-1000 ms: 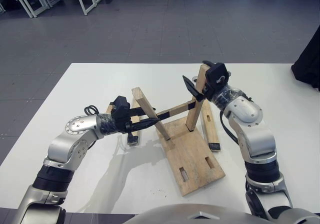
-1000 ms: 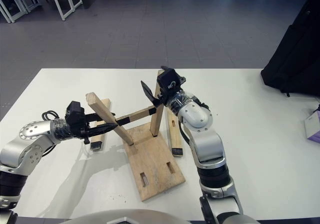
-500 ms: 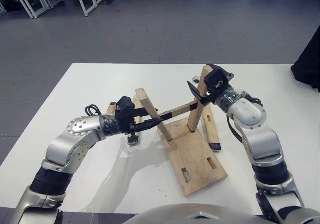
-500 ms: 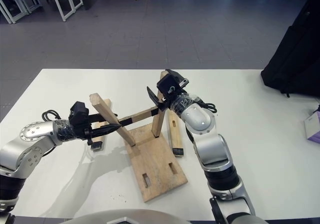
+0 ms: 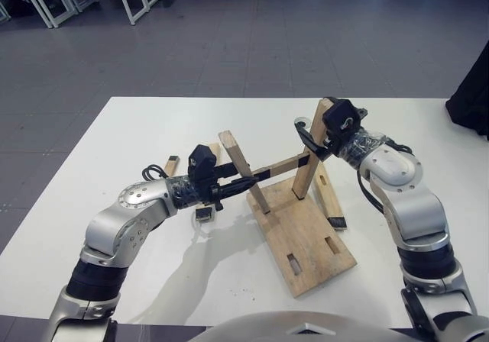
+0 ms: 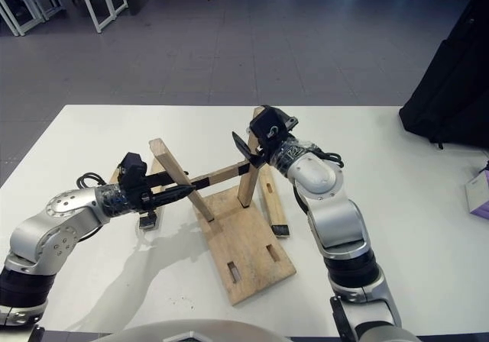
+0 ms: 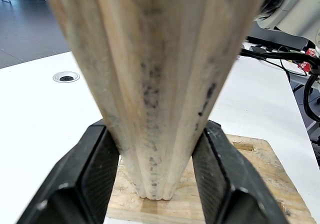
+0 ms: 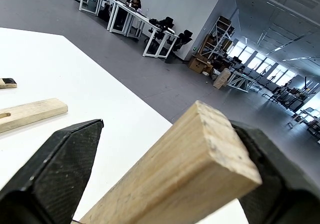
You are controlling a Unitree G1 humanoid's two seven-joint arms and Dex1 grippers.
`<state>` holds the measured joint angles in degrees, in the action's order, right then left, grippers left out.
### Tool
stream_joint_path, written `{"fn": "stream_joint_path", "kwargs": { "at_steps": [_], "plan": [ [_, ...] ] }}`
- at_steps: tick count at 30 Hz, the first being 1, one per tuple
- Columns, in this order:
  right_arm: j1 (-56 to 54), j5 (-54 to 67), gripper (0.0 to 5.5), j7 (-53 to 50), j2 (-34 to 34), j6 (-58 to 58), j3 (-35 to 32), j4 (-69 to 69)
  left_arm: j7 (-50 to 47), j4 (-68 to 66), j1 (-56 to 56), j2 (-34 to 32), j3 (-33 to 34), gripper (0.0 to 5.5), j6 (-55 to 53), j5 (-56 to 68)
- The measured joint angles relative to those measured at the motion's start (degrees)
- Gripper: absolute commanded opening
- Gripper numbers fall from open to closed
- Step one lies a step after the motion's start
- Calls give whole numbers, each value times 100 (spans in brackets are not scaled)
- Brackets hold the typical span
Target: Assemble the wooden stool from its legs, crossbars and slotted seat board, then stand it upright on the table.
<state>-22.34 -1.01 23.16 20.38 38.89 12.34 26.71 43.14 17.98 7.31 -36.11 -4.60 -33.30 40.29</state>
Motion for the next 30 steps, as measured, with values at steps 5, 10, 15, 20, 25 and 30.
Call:
{"fn": "stream_joint_path", "kwargs": {
  "at_steps": [5, 10, 15, 20, 25, 30],
  "plan": [
    [-68, 107, 399, 1, 52, -7, 0, -79, 0, 1, 10, 20, -2, 202, -7, -93],
    [-120, 131, 399, 49, 101, -23, 0, -145, 3, 44, 27, -49, -106, 202, 106, -226],
    [-137, 132, 399, 155, 223, -40, 0, -152, 3, 15, 8, -120, -242, 202, 374, -283],
    [-139, 132, 399, 230, 386, -86, 1, -153, 3, -68, 23, -100, -349, 202, 520, -284],
    [-155, 131, 399, 374, 584, -144, 4, -156, 3, -122, 99, -47, -381, 202, 526, -282],
    [-415, 138, 399, 627, 604, -18, 4, -367, 4, -144, 131, -24, -397, 202, 519, -276]
  ]
}}
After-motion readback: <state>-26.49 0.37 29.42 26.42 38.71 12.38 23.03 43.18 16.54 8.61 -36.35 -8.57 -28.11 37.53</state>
